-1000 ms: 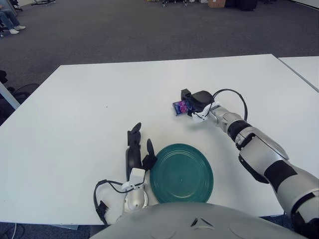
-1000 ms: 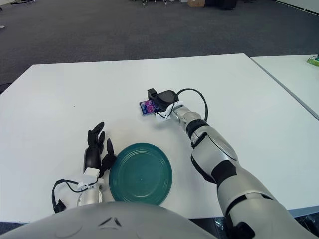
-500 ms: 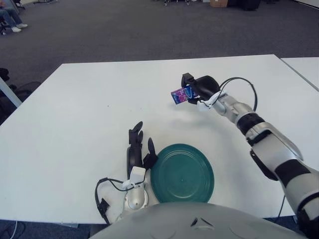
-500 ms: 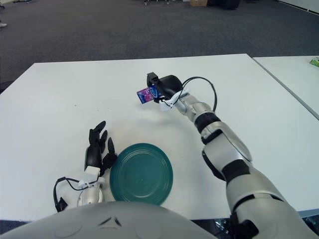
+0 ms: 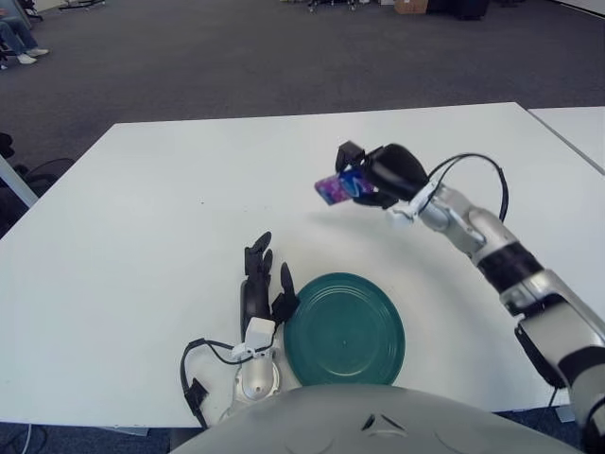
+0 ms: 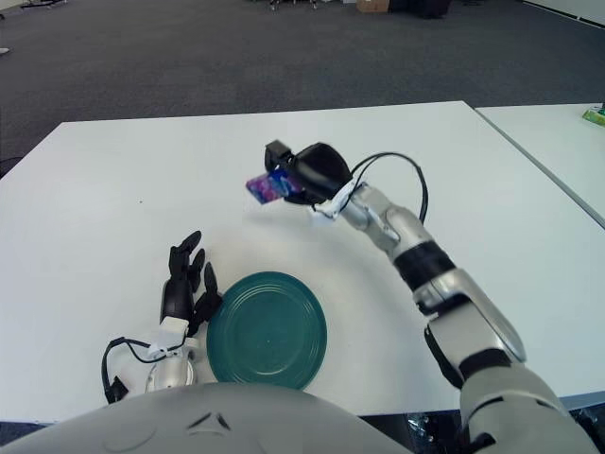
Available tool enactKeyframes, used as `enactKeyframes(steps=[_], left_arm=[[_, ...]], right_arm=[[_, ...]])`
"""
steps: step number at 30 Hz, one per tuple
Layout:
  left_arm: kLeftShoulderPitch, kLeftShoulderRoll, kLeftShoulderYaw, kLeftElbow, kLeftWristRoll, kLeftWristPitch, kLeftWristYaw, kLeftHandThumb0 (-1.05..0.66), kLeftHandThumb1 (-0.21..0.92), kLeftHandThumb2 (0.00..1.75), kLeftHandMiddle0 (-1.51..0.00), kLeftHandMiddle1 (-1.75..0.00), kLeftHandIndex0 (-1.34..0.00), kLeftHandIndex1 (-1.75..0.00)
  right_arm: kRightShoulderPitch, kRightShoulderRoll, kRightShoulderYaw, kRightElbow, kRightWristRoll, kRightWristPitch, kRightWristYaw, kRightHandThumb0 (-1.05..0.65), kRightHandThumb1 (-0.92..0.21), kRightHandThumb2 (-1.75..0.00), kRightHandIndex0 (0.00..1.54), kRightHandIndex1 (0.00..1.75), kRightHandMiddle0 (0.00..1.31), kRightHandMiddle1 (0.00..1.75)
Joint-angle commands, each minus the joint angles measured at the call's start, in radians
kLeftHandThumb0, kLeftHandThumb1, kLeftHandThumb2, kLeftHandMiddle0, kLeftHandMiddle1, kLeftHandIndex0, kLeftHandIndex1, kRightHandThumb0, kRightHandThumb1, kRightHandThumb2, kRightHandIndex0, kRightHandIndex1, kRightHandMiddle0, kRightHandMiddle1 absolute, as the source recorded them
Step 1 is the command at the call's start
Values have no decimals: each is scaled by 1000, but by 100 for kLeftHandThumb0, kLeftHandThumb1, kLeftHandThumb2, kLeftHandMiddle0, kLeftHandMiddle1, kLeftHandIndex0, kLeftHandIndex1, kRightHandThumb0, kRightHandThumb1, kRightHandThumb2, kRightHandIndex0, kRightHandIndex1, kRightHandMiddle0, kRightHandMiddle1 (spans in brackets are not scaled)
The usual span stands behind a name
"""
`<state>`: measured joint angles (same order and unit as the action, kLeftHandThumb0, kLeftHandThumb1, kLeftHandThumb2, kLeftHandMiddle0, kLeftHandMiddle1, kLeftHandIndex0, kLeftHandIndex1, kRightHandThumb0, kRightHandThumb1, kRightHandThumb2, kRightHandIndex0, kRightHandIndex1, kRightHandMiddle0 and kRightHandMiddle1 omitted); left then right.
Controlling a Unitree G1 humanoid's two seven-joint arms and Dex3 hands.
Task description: Put the gum into the plate.
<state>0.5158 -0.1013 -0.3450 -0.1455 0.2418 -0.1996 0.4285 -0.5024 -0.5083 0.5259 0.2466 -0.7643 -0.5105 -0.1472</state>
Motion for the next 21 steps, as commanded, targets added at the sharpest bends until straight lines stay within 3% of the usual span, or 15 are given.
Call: enactKeyframes(steps=[1, 13, 21], left_arm=[[-30, -37, 39, 39, -19, -42, 19, -80, 92, 87, -45, -1, 0, -76], [-42, -42, 64, 98, -5, -95, 10, -78, 92, 89, -39, 0, 0, -76], [-57, -38, 114, 140, -17, -125, 6, -80, 92, 93, -33, 0, 0, -76]], right_arm=[[100, -53, -50, -235, 45, -19, 89, -44, -47, -112, 109, 175, 50, 175], [230, -105, -124, -494, 124, -32, 292, -43, -47, -112, 110, 175, 50, 175], [305, -143, -164, -593, 175, -65, 389, -43, -47, -113, 105, 175, 50, 175]])
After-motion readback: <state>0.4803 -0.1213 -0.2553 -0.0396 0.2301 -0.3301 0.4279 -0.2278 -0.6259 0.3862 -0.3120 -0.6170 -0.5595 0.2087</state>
